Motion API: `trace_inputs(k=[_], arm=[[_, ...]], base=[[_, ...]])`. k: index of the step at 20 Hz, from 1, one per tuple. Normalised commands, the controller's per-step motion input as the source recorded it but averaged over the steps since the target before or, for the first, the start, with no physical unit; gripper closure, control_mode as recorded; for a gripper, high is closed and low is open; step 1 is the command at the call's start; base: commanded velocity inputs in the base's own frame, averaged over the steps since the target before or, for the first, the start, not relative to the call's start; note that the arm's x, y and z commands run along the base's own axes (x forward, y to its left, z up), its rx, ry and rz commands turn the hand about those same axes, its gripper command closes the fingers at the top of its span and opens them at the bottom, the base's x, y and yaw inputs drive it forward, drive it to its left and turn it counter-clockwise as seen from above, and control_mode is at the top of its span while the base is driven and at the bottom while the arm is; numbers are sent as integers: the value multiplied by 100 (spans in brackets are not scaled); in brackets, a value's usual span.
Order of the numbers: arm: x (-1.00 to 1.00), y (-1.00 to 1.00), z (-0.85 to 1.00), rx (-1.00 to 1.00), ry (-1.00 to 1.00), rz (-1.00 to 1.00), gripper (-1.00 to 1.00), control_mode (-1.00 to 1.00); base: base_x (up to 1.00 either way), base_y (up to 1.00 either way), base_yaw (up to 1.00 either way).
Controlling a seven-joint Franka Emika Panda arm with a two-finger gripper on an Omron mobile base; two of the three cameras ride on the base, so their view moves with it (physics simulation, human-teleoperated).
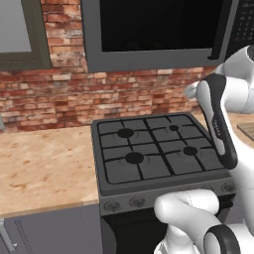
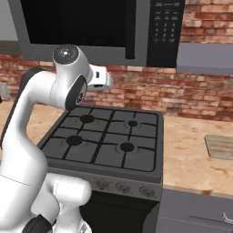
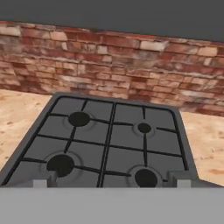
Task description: Retrieve the reheated potato from the microwave, then place the potato, cheese, and condiment on the cutting board.
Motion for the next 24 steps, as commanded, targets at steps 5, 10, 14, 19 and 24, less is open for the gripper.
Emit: trace_inputs(k=[5, 10, 14, 19, 24], arm=[[-2, -33, 27, 0, -26, -1, -100, -100], [1, -29, 47, 2, -13, -4, -100, -100], [14, -34, 49, 1, -3, -7, -100, -100], [19, -32, 46, 5, 0, -6, -100, -100], [32, -22, 32, 7, 0, -3, -100, -100]], base=[[0, 0, 0], [0, 0, 0], [0, 0, 0], [0, 0, 0], [0, 0, 0]])
